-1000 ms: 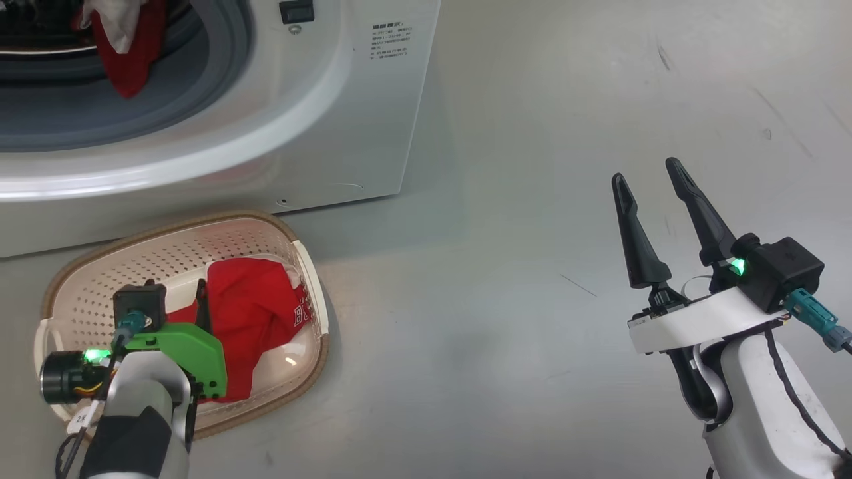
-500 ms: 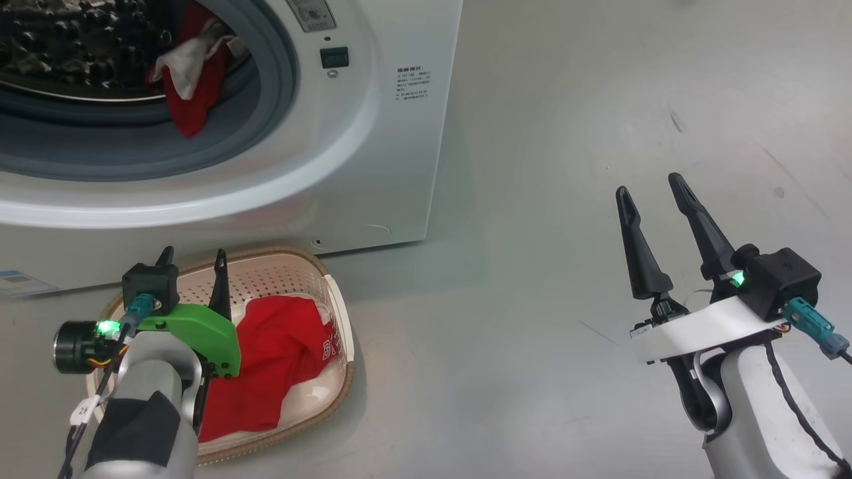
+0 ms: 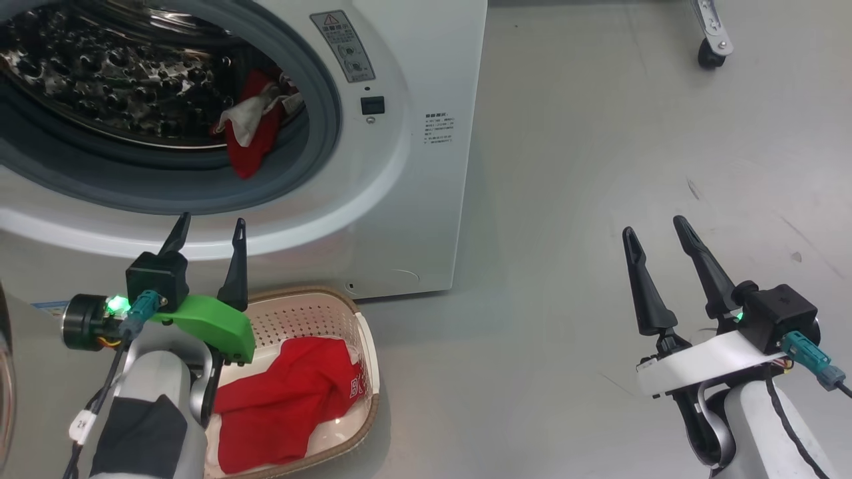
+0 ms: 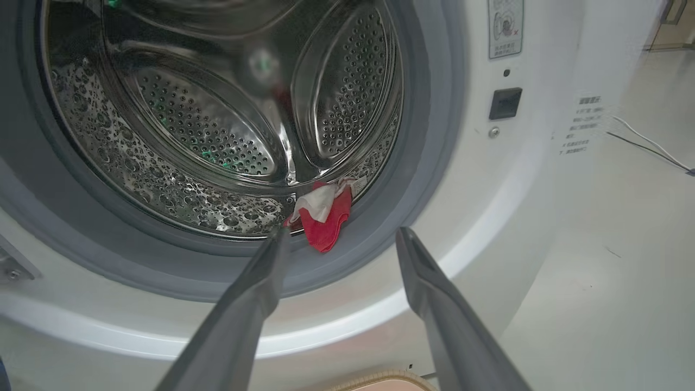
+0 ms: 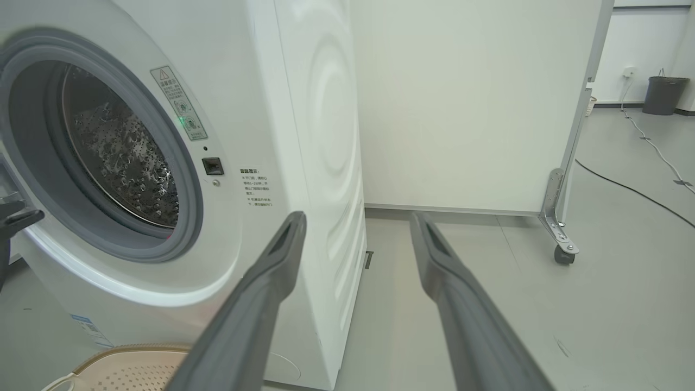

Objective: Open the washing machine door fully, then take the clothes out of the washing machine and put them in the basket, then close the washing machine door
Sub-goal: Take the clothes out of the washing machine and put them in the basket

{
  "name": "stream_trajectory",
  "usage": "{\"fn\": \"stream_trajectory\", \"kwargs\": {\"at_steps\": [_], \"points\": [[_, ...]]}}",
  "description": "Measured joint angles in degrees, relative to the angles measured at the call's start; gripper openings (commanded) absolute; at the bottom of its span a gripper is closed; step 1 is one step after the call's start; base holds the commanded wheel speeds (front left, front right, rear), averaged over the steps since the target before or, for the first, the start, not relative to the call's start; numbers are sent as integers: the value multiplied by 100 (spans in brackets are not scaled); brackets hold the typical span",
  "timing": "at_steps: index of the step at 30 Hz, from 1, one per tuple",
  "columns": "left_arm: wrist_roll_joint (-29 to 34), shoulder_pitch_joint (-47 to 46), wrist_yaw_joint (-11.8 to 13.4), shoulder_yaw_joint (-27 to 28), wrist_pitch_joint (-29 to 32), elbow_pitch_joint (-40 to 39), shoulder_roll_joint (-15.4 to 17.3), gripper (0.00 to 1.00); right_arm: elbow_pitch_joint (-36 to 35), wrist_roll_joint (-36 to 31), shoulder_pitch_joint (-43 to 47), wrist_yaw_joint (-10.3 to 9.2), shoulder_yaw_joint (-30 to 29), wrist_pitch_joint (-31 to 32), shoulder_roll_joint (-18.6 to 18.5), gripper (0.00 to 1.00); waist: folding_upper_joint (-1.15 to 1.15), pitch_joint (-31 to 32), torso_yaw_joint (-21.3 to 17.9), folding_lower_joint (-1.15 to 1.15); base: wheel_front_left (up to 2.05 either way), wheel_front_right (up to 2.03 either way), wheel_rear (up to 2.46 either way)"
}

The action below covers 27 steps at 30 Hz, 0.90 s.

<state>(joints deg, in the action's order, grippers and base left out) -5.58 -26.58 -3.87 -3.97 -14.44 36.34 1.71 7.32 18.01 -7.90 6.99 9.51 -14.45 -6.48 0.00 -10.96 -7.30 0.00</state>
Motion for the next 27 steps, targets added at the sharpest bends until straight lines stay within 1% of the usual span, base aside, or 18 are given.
{"fn": "stream_trajectory", "kwargs": {"at_steps": [5, 9, 17, 27], "points": [[-14, 281, -2, -36, 0, -359, -2, 100, -12, -9, 124, 0, 2, 0, 10, 100, 0, 210, 89, 0, 0, 0, 0], [-215, 560, 20, 45, 0, -539, -2, 100, -21, -10, 184, 0, 12, 0, 20, 100, 0, 347, 131, 0, 0, 0, 0], [-788, 1063, 233, 83, 0, -949, -1, 100, -78, -35, 383, 0, 2, 0, 22, 100, 0, 519, 175, 0, 0, 0, 0], [-931, 1357, 366, -114, 0, -1306, 0, 100, -135, -48, 430, 0, 10, 0, 22, 100, 0, 565, 207, 0, 0, 0, 0]]}}
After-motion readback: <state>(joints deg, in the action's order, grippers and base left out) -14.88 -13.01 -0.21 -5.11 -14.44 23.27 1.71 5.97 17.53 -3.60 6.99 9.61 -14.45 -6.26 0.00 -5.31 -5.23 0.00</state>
